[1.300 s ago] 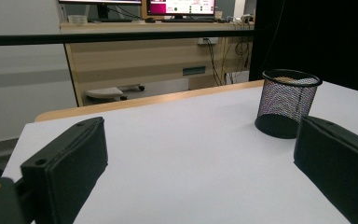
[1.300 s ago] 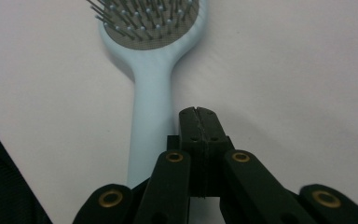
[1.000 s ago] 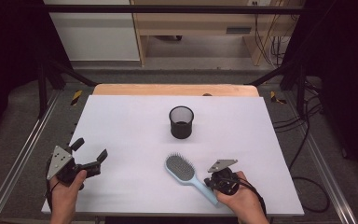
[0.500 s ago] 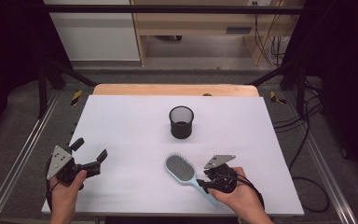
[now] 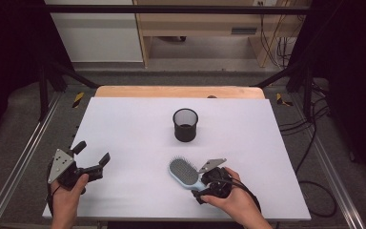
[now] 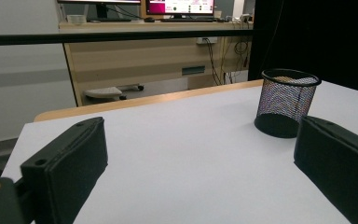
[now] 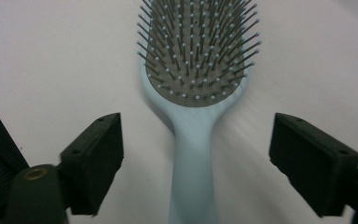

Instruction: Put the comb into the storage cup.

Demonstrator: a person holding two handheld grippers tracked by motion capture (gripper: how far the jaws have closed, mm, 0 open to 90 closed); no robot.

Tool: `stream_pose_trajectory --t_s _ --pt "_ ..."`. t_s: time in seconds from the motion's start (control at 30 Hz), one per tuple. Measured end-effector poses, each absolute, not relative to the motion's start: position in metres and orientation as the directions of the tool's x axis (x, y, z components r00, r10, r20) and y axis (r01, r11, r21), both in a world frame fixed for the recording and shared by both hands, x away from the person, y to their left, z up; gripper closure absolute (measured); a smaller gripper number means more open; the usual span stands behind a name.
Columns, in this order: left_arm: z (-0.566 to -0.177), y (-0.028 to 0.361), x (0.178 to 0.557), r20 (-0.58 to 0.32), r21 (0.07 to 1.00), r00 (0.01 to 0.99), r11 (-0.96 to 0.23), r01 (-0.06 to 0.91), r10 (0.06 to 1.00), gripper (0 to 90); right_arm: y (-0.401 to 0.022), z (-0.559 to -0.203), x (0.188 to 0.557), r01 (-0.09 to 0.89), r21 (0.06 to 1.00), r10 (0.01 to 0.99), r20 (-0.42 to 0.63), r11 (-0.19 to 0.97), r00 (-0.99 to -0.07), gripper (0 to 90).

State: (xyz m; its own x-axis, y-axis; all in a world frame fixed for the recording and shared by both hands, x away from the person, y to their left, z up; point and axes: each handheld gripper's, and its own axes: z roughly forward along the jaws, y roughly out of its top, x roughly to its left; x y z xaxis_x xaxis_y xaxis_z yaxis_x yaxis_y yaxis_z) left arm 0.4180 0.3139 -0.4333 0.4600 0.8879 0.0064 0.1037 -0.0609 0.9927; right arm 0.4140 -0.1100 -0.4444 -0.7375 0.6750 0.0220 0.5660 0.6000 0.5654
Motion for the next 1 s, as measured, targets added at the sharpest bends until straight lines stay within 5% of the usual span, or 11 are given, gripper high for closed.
stream_pose_trajectory --t_s 0.23,0.6,1.0 --pt "-0.433 0.314 0.418 0.007 0.993 0.461 -0.063 0.105 0.887 2.6 -0.105 -0.449 0.415 0.577 0.54 0.667 0.037 0.613 -0.744 10.1" --pt "-0.434 0.313 0.418 0.008 0.992 0.463 -0.064 0.105 0.886 2.6 -0.103 -0.454 0.417 0.595 0.511 0.669 0.053 0.62 -0.742 50.4" --pt "-0.434 0.312 0.418 0.009 0.992 0.465 -0.066 0.106 0.885 2.6 -0.104 -0.458 0.421 0.62 0.477 0.682 0.057 0.623 -0.729 64.9"
